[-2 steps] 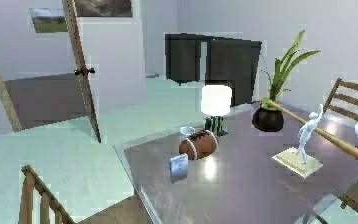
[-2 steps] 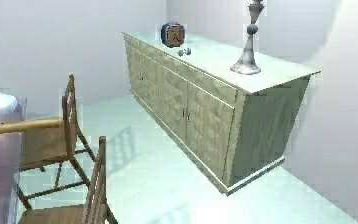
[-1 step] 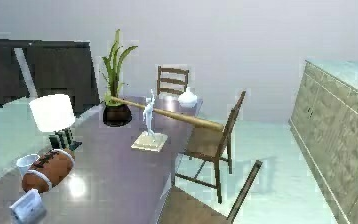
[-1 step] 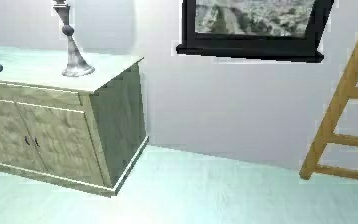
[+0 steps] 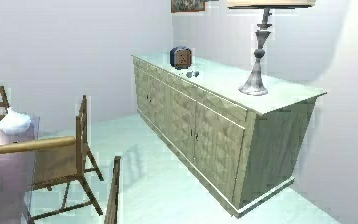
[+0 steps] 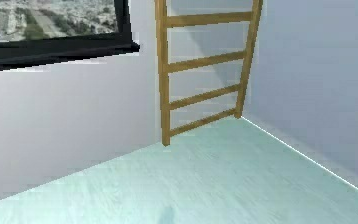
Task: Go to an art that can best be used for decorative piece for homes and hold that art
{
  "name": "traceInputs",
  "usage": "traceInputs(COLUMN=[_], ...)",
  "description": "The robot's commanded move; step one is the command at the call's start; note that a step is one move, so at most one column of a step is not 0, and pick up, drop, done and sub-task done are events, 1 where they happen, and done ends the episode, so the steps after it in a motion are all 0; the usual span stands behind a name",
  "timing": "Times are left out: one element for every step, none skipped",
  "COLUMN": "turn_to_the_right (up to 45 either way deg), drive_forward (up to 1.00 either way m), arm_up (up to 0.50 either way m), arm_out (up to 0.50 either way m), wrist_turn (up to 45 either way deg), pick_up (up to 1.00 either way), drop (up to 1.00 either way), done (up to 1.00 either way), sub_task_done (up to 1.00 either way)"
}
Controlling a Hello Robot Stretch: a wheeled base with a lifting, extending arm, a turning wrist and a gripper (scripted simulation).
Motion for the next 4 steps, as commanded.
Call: traceInputs(turn_to_the_right=[9.0, 0.0, 24.0, 3.0], drive_forward=[0.0, 0.2, 0.0, 0.0], arm_up=[0.0, 0.0, 0.0, 0.0], arm_out=[0.0, 0.0, 0.0, 0.0], wrist_turn=[0.0, 0.0, 0.0, 0.0], pick_up=[0.0, 0.0, 0.0, 0.0], drop=[0.0, 0.0, 0.0, 0.0], done=[0.0, 0.0, 0.0, 0.0], sub_task_done=[0.0, 0.0, 0.0, 0.0])
